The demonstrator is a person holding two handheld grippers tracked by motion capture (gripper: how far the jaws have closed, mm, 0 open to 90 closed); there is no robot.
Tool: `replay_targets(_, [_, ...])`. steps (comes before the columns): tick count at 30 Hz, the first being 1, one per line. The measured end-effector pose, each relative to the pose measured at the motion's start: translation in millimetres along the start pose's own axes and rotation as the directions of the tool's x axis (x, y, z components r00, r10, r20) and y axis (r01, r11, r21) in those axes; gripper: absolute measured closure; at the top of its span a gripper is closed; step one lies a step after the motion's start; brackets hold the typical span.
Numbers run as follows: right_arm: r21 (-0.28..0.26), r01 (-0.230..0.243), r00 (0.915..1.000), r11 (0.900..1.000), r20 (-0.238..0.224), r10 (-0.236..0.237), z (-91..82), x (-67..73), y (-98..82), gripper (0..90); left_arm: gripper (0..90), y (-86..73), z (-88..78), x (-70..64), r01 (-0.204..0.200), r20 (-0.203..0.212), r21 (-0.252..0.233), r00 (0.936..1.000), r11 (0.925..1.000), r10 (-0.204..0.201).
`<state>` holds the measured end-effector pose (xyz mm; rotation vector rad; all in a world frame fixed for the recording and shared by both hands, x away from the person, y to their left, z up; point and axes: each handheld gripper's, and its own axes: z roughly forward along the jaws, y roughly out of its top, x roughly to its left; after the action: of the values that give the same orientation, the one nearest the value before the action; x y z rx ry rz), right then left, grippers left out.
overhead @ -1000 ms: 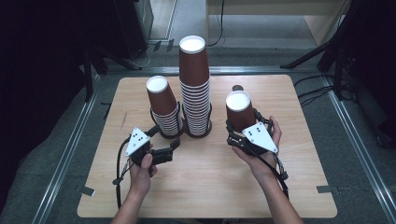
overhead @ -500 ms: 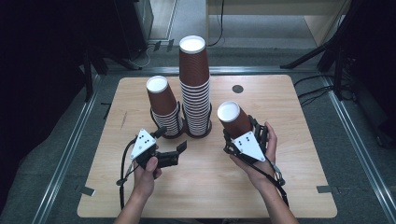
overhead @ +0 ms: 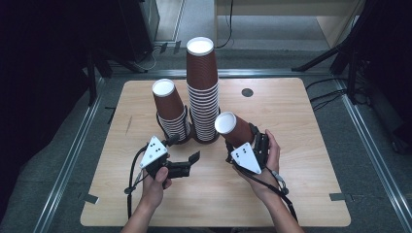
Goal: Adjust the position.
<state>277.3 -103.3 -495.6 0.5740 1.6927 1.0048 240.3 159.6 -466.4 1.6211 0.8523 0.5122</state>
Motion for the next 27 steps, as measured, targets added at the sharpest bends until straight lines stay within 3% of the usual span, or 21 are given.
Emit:
replay_targets(4, [-0.011, 0.048, 0.9987, 0.999, -0.016, -0.049, 0.5, 6.9, -0.6, 11.6, 9.1, 0.9, -0.1, -2.2, 0.002, 0.019, -0.006, 0.9998, 1.0, -0.002])
replay_targets(12, [-0.047, 0.096, 0.9945, 0.994, -0.04, -0.097, -0.2, 19.3, -0.3, 11.5, 7.6, 0.5, 0.4, -3.6, 0.017, 0.055, -0.008, 0.9983, 0.9998, -0.017])
replay_targets(15, [-0.063, 0.118, 0.9912, 0.991, -0.053, -0.121, -1.0, 24.2, 0.4, 11.5, 2.7, 0.3, 1.0, -3.7, 0.025, 0.086, -0.007, 0.996, 0.9997, -0.025])
replay_targets(27, [-0.102, 0.185, 0.9761, 0.977, -0.097, -0.195, -2.6, 42.8, -1.1, 11.4, 1.7, 1.8, 2.7, -6.9, 0.007, 0.102, -0.003, 0.9947, 1.0, -0.007])
